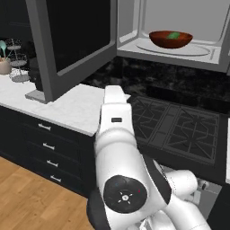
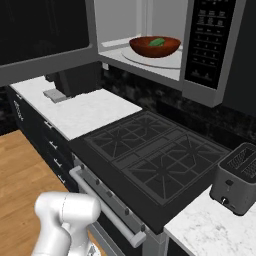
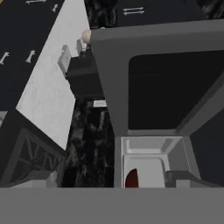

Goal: Pick the broccoli from the sink and place it in the bowl. Then pick the bowl and place it in the microwave. Then close the microwave door and press the start button.

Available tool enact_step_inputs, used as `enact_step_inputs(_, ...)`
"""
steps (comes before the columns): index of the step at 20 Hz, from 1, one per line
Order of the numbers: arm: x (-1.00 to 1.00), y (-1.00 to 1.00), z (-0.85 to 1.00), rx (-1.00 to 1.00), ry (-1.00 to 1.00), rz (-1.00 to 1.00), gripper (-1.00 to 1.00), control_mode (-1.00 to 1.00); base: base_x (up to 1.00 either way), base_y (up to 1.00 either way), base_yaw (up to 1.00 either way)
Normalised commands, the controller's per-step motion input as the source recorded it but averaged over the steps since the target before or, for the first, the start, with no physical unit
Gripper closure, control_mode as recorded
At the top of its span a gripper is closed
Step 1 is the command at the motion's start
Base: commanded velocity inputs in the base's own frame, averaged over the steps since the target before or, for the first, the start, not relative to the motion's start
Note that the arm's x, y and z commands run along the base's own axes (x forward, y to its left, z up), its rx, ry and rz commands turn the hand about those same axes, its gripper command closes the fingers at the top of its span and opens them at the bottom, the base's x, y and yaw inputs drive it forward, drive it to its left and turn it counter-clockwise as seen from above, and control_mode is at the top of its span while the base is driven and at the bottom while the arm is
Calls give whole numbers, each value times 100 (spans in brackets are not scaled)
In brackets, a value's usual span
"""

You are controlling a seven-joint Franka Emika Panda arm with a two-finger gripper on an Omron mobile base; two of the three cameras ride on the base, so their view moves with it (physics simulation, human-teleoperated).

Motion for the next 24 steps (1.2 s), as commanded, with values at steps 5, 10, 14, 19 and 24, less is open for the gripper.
enact_step_inputs(5,27,80,-37,0,-1,-9,-100,-100,0,0,0)
enact_step_inputs(10,40,75,-38,0,-1,-11,-100,-100,0,0,0)
enact_step_inputs(14,68,72,-32,0,-3,-14,-100,-100,0,0,0)
enact_step_inputs(19,78,79,-22,0,-5,-13,-100,-100,0,0,0)
enact_step_inputs(24,80,60,-3,0,-7,-11,-100,-100,0,0,0)
